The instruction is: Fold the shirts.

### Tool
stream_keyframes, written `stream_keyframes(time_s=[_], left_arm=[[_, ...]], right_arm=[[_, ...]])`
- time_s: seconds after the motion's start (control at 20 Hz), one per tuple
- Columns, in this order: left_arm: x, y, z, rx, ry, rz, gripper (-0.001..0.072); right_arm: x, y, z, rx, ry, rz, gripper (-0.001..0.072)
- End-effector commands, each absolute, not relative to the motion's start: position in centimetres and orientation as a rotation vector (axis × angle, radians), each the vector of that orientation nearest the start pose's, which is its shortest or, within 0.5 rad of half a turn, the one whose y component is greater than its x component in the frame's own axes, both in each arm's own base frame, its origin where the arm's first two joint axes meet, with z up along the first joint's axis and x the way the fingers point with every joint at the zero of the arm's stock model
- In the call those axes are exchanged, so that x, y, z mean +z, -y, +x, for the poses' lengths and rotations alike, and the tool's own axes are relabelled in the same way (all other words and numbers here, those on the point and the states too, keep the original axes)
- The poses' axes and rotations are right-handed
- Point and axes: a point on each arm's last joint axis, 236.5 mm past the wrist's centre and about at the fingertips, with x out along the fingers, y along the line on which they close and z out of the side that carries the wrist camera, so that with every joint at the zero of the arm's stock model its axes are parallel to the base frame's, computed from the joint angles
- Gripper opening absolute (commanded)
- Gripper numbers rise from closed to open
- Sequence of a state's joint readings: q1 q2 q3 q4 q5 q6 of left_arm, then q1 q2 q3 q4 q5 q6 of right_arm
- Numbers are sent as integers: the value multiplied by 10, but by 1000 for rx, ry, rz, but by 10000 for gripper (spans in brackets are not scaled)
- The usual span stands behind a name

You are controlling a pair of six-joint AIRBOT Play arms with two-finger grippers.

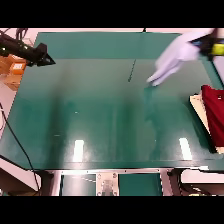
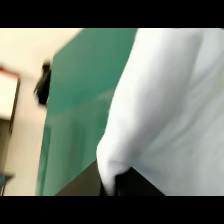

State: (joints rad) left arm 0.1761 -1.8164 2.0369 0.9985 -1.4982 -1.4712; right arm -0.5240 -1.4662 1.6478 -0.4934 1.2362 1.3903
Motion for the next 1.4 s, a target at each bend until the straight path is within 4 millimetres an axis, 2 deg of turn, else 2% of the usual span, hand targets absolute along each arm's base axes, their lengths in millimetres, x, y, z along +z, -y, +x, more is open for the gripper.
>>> stream_keyframes(time_s=[0.0,0.1,0.25,0.35,0.5,0.6,0.7,0.9,1.0,1.1,1.15,1.2,1.25,1.3,1.35], left_arm=[[62,-14,516,-97,-1237,-164,30],[61,-6,520,-89,-1229,-106,31],[63,19,525,-134,-1208,-92,31],[62,32,521,-162,-1221,-77,31],[61,50,519,-212,-1226,-89,31],[55,57,516,-232,-1244,-103,31],[52,60,512,-248,-1260,-105,31],[50,61,503,-257,-1298,-105,32],[49,61,501,-259,-1308,-105,31],[50,62,501,-261,-1308,-107,31],[50,62,501,-261,-1308,-107,31],[50,63,501,-264,-1307,-109,31],[50,63,501,-264,-1307,-110,31],[50,63,501,-264,-1307,-110,31],[50,64,500,-268,-1310,-113,32]], right_arm=[[242,167,442,117,-552,941,14],[227,214,408,-8,-579,959,14],[206,266,352,-186,-631,963,14],[203,293,319,-303,-629,971,14],[208,316,285,-406,-589,982,14],[189,324,259,-512,-636,990,14],[152,323,234,-596,-731,1014,14],[71,290,206,-632,-908,1146,14],[33,281,178,-732,-1020,1186,14],[4,275,145,-844,-1139,1192,16],[-6,273,129,-898,-1191,1190,69],[-10,272,120,-936,-1217,1193,290],[-10,273,118,-957,-1215,1199,554],[-4,276,122,-961,-1195,1206,568],[9,282,135,-948,-1135,1225,567]])
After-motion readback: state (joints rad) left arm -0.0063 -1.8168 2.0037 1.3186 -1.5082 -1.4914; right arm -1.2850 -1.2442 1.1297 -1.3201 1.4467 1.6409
